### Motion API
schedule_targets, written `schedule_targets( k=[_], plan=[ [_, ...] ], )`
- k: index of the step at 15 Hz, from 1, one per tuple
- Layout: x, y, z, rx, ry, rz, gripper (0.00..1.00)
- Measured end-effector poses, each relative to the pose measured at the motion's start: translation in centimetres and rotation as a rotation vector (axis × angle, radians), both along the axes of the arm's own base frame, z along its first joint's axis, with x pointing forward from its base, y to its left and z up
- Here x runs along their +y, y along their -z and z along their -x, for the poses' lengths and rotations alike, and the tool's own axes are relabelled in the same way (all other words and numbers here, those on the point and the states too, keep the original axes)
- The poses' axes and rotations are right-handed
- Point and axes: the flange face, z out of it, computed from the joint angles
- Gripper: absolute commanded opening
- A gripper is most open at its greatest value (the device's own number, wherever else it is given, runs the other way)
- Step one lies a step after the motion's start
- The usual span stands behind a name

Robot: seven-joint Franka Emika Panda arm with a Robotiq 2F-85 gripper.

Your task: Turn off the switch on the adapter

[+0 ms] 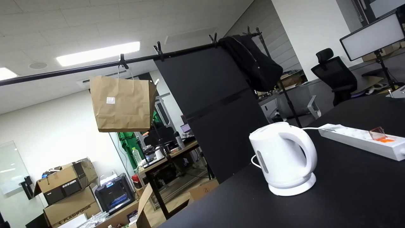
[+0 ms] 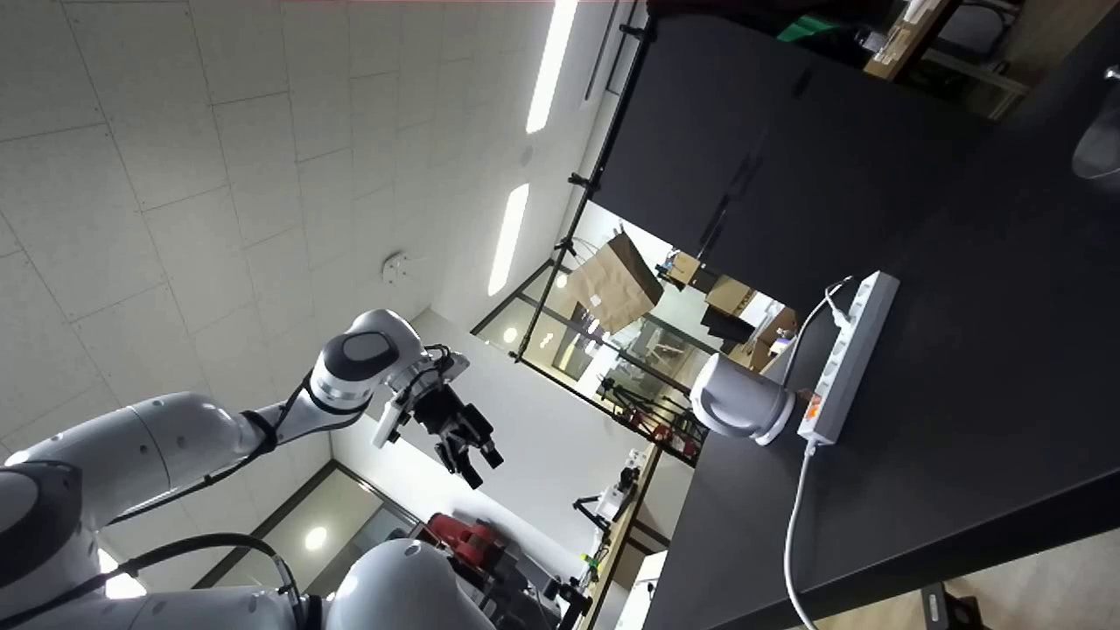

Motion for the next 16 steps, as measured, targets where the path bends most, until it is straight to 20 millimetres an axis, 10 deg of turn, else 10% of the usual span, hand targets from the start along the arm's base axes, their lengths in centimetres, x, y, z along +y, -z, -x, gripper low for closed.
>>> schedule_targets(
  k=[6, 16],
  plan=[
    [-1.2, 0.0, -1.2, -0.08, 0.03, 0.06, 1.0],
    [-11.7, -2.0, -7.3, -0.517, 0.181, 0.336, 1.0]
  ],
)
